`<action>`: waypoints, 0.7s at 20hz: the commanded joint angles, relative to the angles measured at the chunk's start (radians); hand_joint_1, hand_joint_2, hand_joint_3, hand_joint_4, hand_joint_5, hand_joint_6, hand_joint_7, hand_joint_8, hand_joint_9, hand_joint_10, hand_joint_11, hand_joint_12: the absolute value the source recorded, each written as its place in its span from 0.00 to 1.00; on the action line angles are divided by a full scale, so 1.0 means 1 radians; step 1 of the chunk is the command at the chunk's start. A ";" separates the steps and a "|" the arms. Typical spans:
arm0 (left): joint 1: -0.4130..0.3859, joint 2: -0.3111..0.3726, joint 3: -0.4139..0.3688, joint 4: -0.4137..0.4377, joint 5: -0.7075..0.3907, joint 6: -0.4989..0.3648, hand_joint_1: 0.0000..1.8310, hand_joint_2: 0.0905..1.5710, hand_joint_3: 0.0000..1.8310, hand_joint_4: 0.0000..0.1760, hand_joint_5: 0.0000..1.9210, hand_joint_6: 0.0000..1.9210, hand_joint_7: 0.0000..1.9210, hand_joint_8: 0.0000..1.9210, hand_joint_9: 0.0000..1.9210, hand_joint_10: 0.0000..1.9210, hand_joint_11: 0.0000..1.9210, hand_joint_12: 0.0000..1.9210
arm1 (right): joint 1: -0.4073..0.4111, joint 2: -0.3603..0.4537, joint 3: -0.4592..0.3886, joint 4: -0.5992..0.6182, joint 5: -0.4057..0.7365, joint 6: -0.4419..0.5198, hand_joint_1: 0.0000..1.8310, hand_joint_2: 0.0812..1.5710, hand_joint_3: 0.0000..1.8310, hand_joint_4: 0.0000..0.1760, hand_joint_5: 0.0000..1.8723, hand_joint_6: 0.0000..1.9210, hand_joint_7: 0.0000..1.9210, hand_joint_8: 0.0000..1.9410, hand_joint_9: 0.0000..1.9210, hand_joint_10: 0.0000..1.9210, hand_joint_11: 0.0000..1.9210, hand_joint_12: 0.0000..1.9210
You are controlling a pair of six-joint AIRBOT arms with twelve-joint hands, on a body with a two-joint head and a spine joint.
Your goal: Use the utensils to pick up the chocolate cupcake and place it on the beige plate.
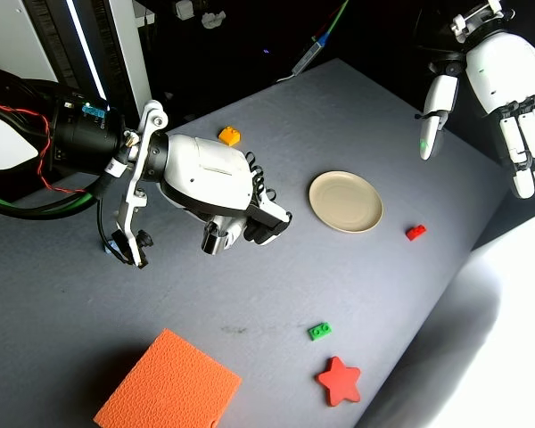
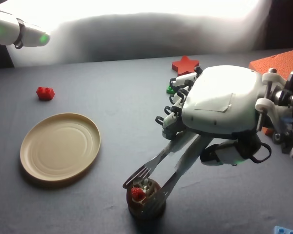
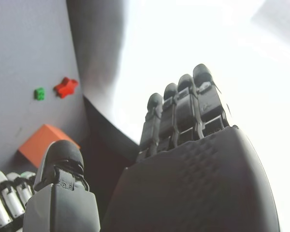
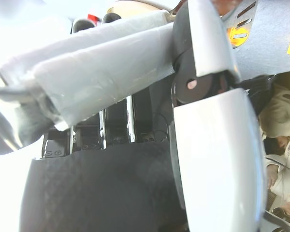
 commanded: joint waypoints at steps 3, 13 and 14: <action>-0.013 0.010 0.004 -0.009 -0.005 0.001 0.09 0.71 0.00 0.00 0.05 0.00 0.04 0.00 0.03 0.00 0.00 0.08 | 0.038 0.008 -0.003 0.020 0.113 -0.006 0.65 0.74 0.00 0.03 0.45 0.59 0.43 0.67 0.31 0.61 0.17 0.79; -0.014 0.009 0.005 -0.009 -0.005 0.001 0.07 0.71 0.00 0.00 0.04 0.00 0.02 0.00 0.02 0.00 0.00 0.07 | 0.162 -0.038 0.058 0.110 0.071 -0.006 0.65 0.73 0.00 0.02 0.46 0.57 0.46 0.64 0.34 0.57 0.17 0.77; -0.014 0.009 0.005 -0.009 -0.005 0.001 0.06 0.71 0.00 0.00 0.04 0.00 0.02 0.00 0.01 0.00 0.00 0.06 | 0.182 -0.067 0.090 0.140 0.063 -0.006 0.65 0.73 0.00 0.04 0.47 0.57 0.45 0.64 0.34 0.57 0.17 0.77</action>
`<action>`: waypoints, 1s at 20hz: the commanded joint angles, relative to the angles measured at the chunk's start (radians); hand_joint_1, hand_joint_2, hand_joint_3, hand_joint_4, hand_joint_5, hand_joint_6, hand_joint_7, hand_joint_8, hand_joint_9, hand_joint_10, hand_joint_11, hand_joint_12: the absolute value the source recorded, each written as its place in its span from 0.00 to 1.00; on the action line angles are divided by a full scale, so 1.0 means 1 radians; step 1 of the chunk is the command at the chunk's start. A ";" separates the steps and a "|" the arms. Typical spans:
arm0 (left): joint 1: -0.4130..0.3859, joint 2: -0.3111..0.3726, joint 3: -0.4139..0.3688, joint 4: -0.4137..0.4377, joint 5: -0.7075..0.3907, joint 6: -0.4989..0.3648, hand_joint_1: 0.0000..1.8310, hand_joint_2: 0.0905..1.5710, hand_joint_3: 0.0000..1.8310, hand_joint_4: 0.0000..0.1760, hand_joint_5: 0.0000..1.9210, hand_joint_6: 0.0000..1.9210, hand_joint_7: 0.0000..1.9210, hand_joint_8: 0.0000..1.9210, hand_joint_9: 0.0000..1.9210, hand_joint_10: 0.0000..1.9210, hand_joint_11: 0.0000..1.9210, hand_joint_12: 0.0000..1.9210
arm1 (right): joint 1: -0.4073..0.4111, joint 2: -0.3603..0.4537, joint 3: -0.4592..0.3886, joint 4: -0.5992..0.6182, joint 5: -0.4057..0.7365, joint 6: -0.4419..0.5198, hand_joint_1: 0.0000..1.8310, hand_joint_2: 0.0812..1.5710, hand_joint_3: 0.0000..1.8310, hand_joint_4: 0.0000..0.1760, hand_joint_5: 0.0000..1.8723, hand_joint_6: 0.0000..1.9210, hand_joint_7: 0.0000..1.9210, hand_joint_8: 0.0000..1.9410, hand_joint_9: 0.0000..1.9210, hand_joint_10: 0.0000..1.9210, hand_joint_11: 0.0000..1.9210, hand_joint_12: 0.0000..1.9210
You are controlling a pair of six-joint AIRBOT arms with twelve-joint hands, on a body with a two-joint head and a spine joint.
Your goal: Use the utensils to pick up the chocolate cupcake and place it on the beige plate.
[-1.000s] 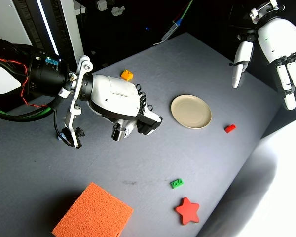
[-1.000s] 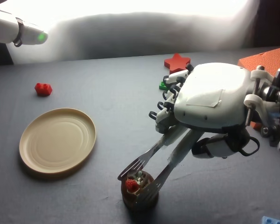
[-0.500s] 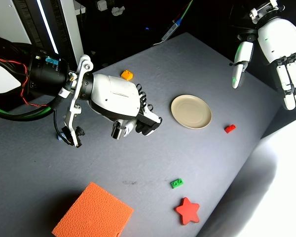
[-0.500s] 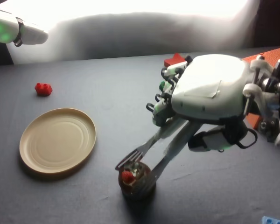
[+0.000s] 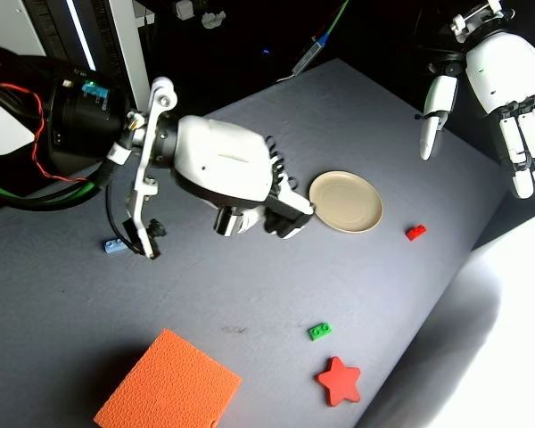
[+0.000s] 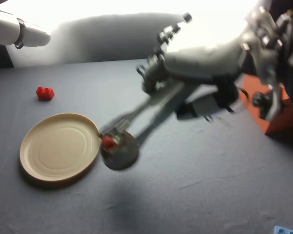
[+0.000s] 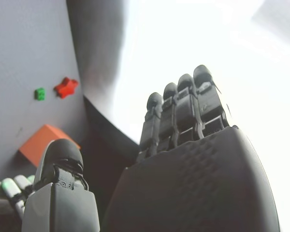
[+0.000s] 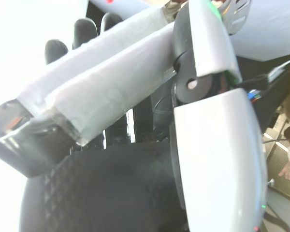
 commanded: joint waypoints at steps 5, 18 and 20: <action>-0.016 0.008 0.007 -0.010 -0.003 0.001 0.08 0.71 0.00 0.00 0.04 0.00 0.03 0.00 0.02 0.00 0.00 0.06 | 0.042 -0.146 0.131 0.025 0.121 -0.002 0.65 0.73 0.00 0.01 0.46 0.57 0.46 0.64 0.35 0.57 0.17 0.78; -0.019 -0.002 0.009 -0.010 -0.003 0.001 0.06 0.71 0.00 0.00 0.03 0.00 0.02 0.00 0.02 0.00 0.00 0.07 | 0.003 -0.403 0.383 0.048 0.236 -0.002 0.65 0.74 0.00 0.06 0.46 0.59 0.45 0.65 0.34 0.55 0.18 0.76; -0.019 -0.004 0.009 -0.010 -0.003 0.001 0.08 0.71 0.00 0.00 0.04 0.00 0.03 0.00 0.03 0.00 0.00 0.09 | -0.010 -0.416 0.397 0.062 0.243 -0.002 0.65 0.74 0.00 0.05 0.45 0.60 0.44 0.66 0.34 0.56 0.18 0.76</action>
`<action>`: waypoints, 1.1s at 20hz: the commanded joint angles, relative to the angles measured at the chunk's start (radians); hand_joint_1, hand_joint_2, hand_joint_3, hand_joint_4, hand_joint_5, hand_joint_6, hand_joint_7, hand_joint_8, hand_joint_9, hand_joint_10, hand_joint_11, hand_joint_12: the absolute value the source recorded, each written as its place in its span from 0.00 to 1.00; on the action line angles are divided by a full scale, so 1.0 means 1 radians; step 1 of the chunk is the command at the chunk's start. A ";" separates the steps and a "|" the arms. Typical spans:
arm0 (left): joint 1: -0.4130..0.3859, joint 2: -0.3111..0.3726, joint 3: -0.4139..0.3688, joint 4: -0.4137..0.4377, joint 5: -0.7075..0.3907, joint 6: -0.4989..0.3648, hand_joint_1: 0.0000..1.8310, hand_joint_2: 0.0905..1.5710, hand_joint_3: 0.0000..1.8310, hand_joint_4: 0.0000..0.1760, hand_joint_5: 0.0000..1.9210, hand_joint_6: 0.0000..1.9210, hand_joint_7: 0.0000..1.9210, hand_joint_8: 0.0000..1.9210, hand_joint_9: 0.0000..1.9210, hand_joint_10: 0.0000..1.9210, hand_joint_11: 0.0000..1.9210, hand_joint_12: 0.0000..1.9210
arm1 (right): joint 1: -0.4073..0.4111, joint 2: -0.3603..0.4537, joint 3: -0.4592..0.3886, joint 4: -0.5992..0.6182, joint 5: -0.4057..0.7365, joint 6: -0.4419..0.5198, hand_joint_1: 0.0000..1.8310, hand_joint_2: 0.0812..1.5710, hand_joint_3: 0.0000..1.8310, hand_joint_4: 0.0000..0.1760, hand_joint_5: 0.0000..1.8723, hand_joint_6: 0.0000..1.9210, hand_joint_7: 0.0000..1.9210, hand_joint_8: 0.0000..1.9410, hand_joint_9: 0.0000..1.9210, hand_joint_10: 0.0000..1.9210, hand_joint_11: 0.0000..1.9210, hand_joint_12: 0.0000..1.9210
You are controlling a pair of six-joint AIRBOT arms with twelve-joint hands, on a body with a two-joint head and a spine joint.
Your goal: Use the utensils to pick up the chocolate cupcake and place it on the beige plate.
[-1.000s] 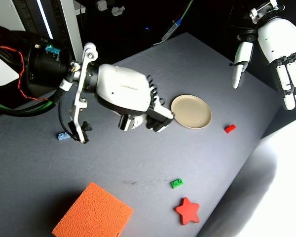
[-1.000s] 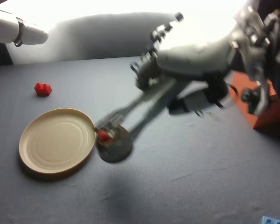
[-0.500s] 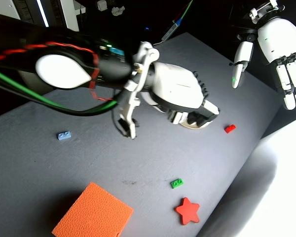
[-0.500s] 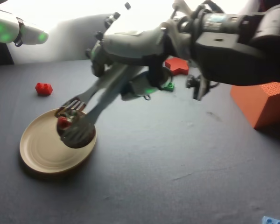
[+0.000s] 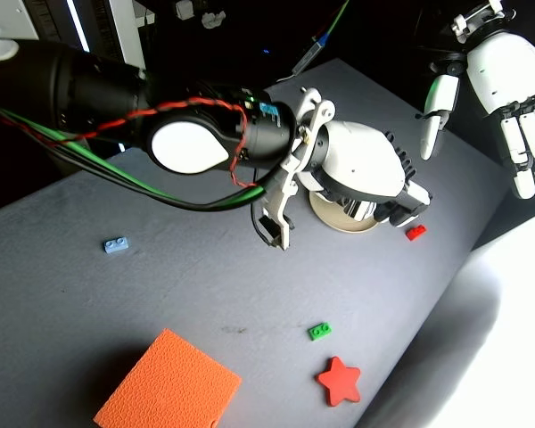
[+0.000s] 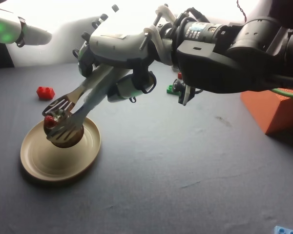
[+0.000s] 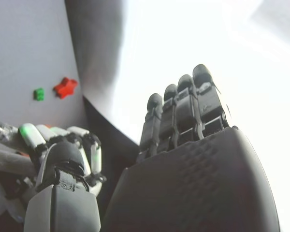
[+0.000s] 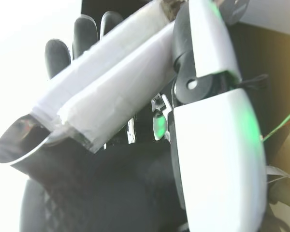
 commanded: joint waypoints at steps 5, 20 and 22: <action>-0.019 -0.002 0.003 -0.010 -0.002 0.001 0.09 0.71 0.00 0.00 0.05 0.00 0.04 0.00 0.03 0.00 0.00 0.09 | -0.014 -0.005 0.004 0.010 0.159 -0.003 0.65 0.74 0.00 0.04 0.45 0.59 0.46 0.64 0.36 0.56 0.19 0.77; -0.020 -0.006 0.005 -0.003 -0.009 0.001 0.06 0.71 0.00 0.00 0.03 0.00 0.03 0.00 0.03 0.00 0.00 0.08 | -0.039 -0.012 0.003 0.012 0.162 -0.004 0.65 0.74 0.00 0.07 0.44 0.61 0.45 0.65 0.33 0.57 0.15 0.79; -0.020 -0.006 0.005 -0.003 -0.010 0.001 0.07 0.71 0.00 0.00 0.04 0.00 0.03 0.00 0.03 0.00 0.00 0.09 | -0.041 -0.013 0.003 0.013 0.162 -0.004 0.64 0.75 0.00 0.07 0.43 0.62 0.44 0.65 0.32 0.57 0.13 0.78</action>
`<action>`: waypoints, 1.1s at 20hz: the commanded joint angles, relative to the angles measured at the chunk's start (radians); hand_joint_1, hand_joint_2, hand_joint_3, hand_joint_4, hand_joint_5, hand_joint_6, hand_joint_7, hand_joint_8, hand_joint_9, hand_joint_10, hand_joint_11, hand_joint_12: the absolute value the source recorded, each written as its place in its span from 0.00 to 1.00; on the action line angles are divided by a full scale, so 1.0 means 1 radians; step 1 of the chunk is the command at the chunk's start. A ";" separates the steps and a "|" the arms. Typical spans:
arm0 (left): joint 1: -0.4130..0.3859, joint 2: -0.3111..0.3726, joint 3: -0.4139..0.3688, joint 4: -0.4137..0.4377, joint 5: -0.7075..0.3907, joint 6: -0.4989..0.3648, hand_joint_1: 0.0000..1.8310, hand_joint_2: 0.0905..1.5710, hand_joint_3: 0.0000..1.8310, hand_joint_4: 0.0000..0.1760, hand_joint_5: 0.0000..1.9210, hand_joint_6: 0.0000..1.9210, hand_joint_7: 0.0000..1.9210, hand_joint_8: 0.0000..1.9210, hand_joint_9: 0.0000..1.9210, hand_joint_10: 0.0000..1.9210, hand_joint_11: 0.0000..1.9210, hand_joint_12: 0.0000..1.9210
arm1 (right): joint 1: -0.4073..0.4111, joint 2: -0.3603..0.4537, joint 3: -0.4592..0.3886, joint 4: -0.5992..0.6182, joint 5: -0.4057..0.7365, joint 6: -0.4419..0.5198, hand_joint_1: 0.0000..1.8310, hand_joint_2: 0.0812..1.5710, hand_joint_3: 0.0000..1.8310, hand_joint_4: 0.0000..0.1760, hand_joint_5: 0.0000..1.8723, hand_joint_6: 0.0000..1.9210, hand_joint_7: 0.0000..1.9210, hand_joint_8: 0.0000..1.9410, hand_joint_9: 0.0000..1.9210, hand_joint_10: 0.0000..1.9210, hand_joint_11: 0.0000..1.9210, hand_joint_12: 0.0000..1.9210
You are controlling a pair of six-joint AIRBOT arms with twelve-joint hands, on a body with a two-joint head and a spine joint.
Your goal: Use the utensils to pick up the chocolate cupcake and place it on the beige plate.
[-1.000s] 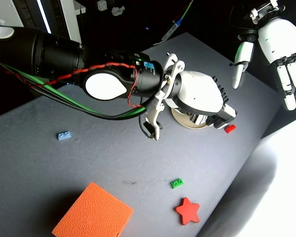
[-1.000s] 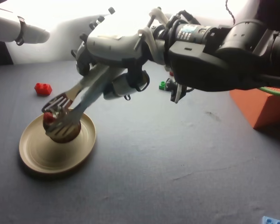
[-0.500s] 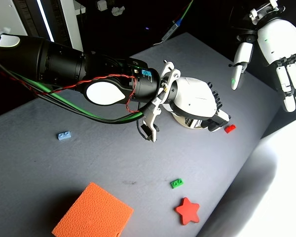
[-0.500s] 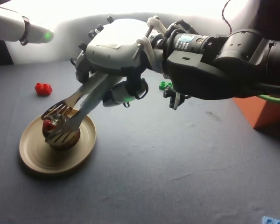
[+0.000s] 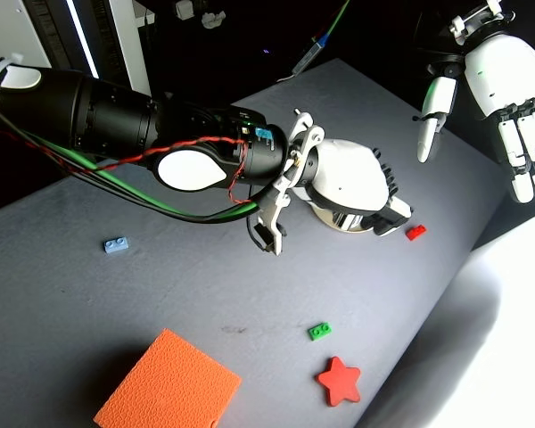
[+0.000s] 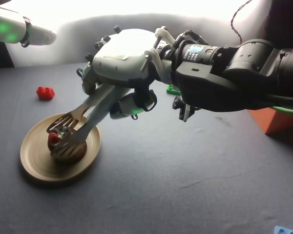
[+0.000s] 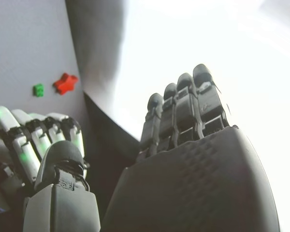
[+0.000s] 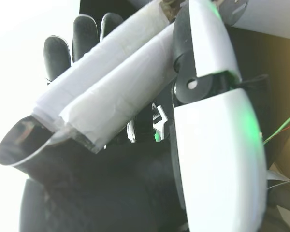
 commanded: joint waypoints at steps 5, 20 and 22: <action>-0.016 0.005 0.006 -0.008 -0.007 0.001 0.07 0.71 0.00 0.00 0.03 0.00 0.02 0.00 0.01 0.00 0.00 0.06 | 0.014 0.005 0.000 0.004 0.142 -0.002 0.63 0.78 0.00 0.09 0.39 0.68 0.40 0.71 0.25 0.59 0.11 0.80; -0.016 0.003 0.009 -0.009 -0.007 0.001 0.08 0.70 0.00 0.00 0.04 0.00 0.04 0.00 0.03 0.00 0.00 0.11 | 0.018 0.007 0.000 0.004 0.147 -0.021 0.63 0.78 0.00 0.13 0.40 0.68 0.39 0.72 0.22 0.57 0.09 0.79; -0.016 0.003 0.009 -0.009 -0.007 0.001 0.08 0.71 0.00 0.00 0.04 0.00 0.03 0.00 0.02 0.00 0.00 0.10 | 0.018 0.008 0.000 0.004 0.152 -0.021 0.62 0.79 0.00 0.14 0.39 0.70 0.37 0.74 0.21 0.57 0.09 0.79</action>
